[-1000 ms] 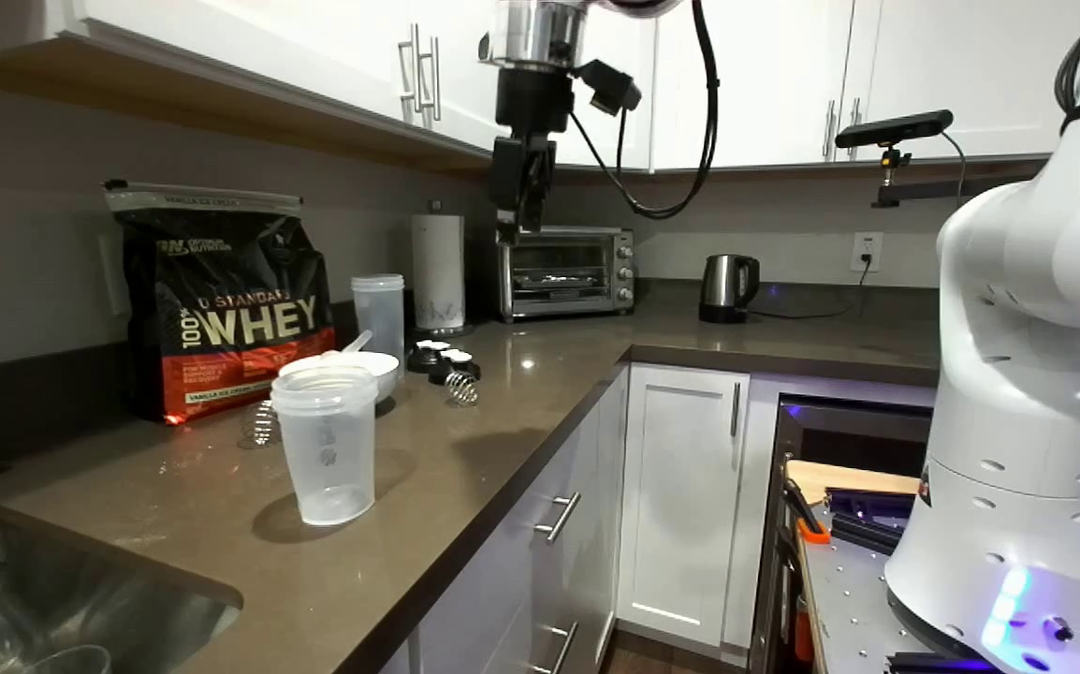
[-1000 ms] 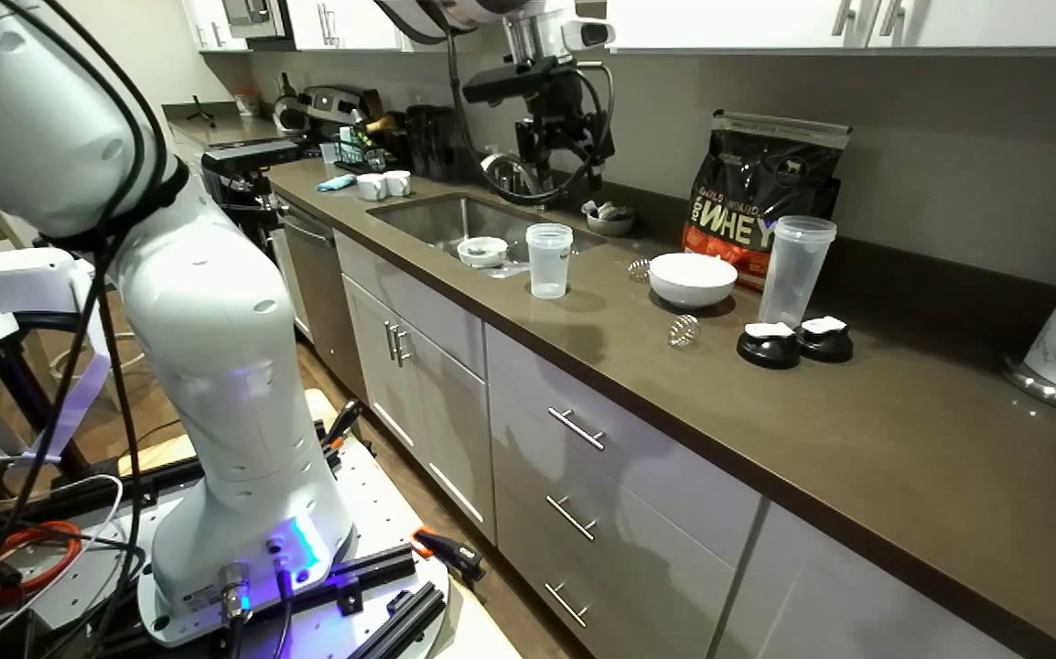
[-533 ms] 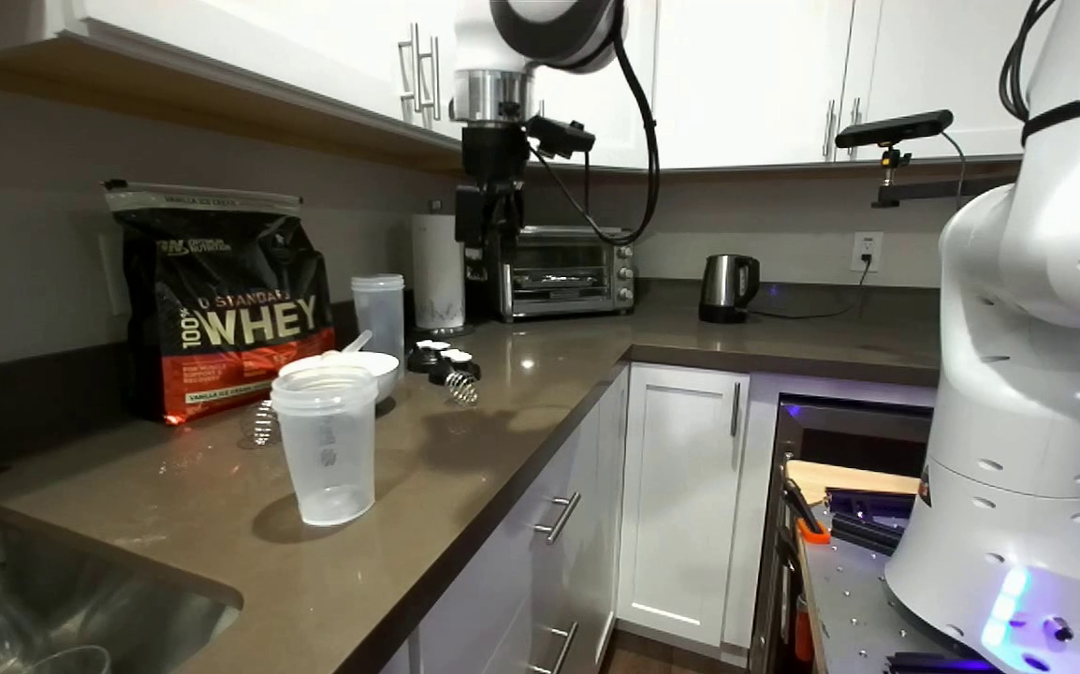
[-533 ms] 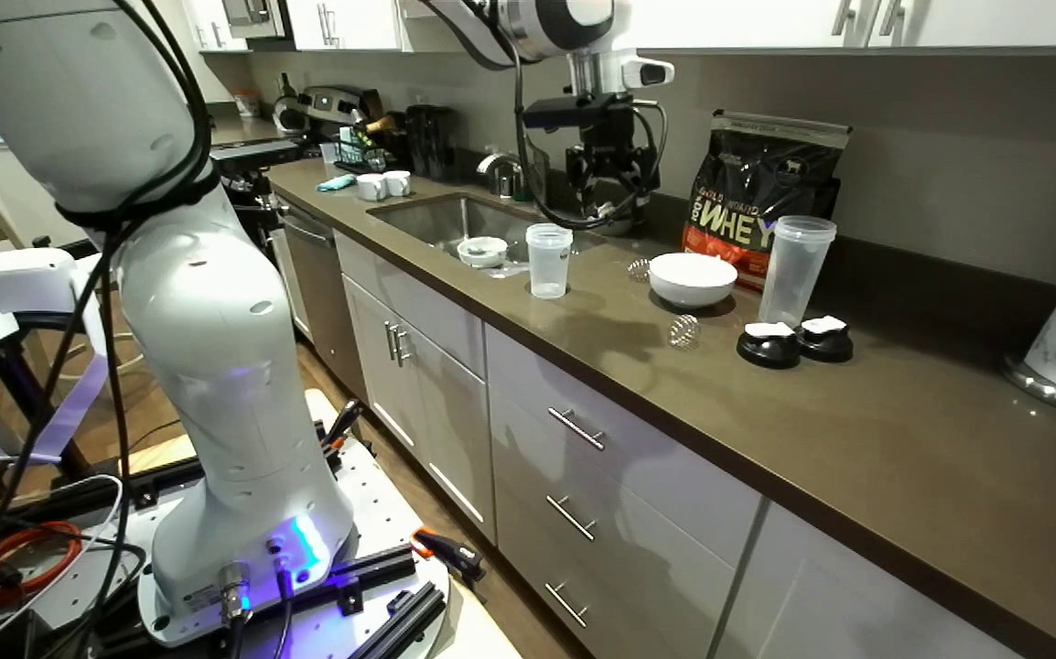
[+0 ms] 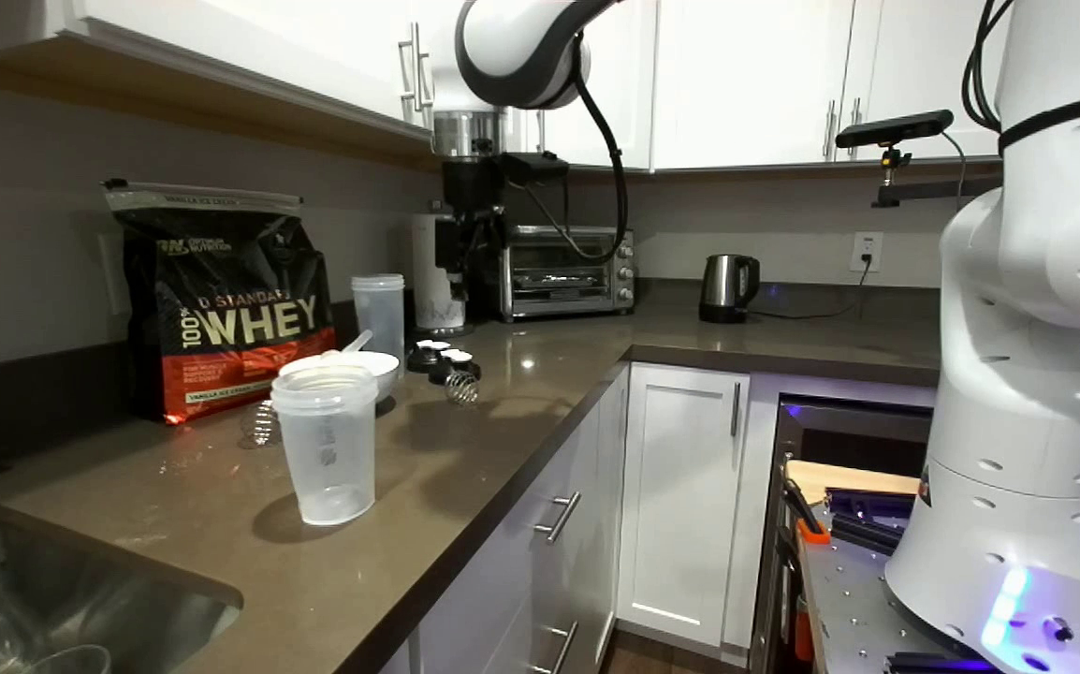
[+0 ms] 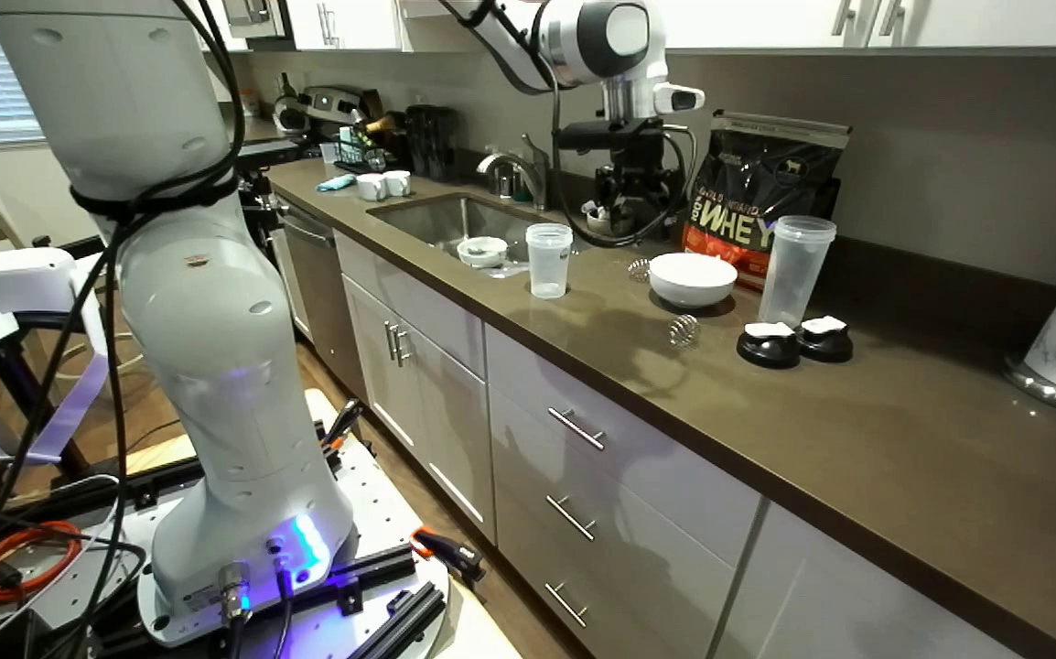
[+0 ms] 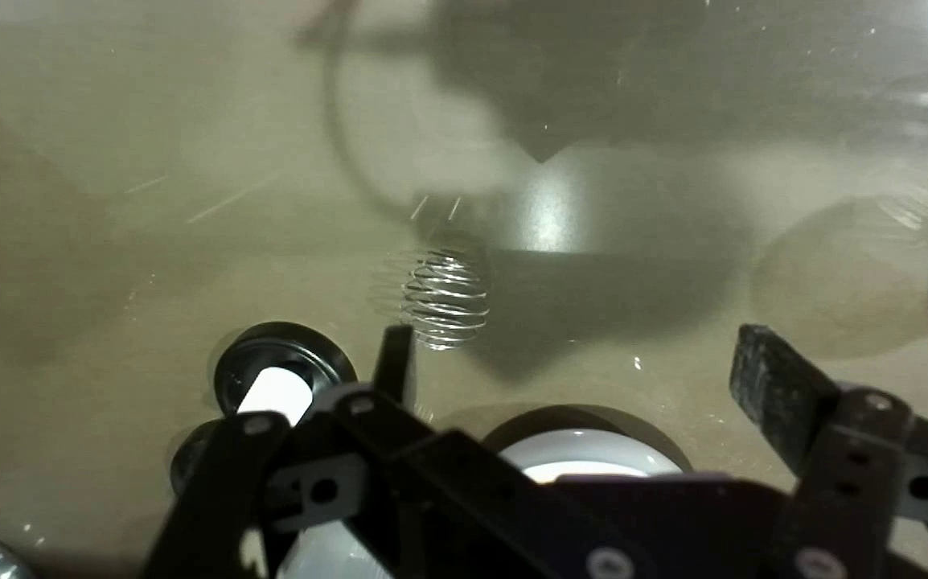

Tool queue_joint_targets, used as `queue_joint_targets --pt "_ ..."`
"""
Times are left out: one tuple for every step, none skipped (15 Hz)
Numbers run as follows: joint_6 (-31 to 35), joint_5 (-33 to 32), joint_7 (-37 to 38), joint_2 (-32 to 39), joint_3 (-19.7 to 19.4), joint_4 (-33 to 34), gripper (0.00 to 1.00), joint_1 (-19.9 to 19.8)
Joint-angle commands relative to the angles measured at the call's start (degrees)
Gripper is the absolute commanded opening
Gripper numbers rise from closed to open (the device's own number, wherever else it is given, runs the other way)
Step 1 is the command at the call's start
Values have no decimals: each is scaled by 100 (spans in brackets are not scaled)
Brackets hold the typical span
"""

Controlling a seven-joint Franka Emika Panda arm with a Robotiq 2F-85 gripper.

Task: Pick up the silver blending ball on the right and place it inside the clear bottle on the left

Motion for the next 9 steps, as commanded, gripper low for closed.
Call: queue_joint_targets --pt "-11 2 0 0 -7 15 100 8" --pt "118 -142 72 -8 12 -107 100 27" --pt "210 -195 195 70 23 -147 100 41" --pt "357 -236 223 114 24 -196 100 49" --pt "565 -311 329 211 23 -216 100 52" --pt "756 -336 370 298 16 -233 100 51" --pt "972 -431 519 419 2 -231 100 49" --pt "1167 -479 605 558 -20 -196 100 45" --pt "1388 -564 697 695 -47 -166 100 44"
